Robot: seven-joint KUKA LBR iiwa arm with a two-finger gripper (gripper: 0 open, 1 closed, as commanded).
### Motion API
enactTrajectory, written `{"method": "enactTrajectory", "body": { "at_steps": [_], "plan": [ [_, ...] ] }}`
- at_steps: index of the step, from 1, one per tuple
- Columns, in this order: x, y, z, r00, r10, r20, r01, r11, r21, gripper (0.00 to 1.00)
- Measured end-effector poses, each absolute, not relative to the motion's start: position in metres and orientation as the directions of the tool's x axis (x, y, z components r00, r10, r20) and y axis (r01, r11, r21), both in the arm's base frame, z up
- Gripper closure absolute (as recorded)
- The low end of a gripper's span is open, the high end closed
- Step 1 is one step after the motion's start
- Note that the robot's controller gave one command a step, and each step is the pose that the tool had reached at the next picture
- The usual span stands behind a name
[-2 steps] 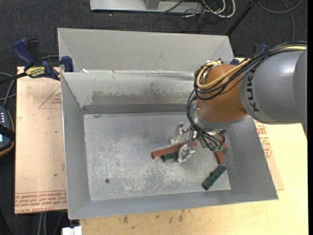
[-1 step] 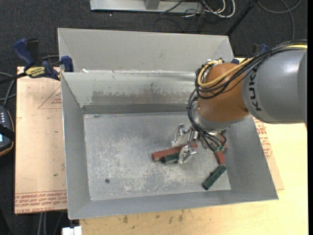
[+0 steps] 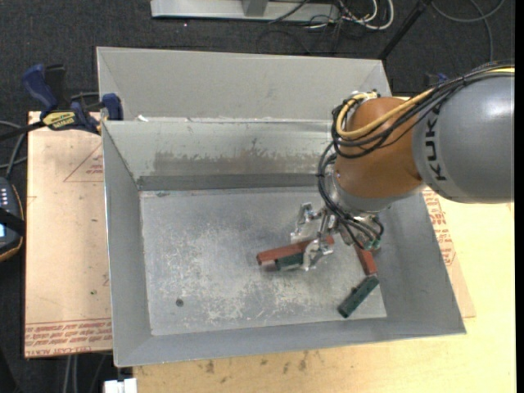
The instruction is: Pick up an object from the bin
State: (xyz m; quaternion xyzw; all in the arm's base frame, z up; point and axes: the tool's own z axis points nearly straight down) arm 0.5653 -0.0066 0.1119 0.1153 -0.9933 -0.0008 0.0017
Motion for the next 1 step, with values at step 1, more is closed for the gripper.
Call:
{"method": "enactTrajectory", "body": {
  "at_steps": [1],
  "plan": [
    [0.5659, -0.0064, 0.1332, -0.973, -0.229, 0.001, -0.229, 0.973, 0.002, 1.0]
  ]
}}
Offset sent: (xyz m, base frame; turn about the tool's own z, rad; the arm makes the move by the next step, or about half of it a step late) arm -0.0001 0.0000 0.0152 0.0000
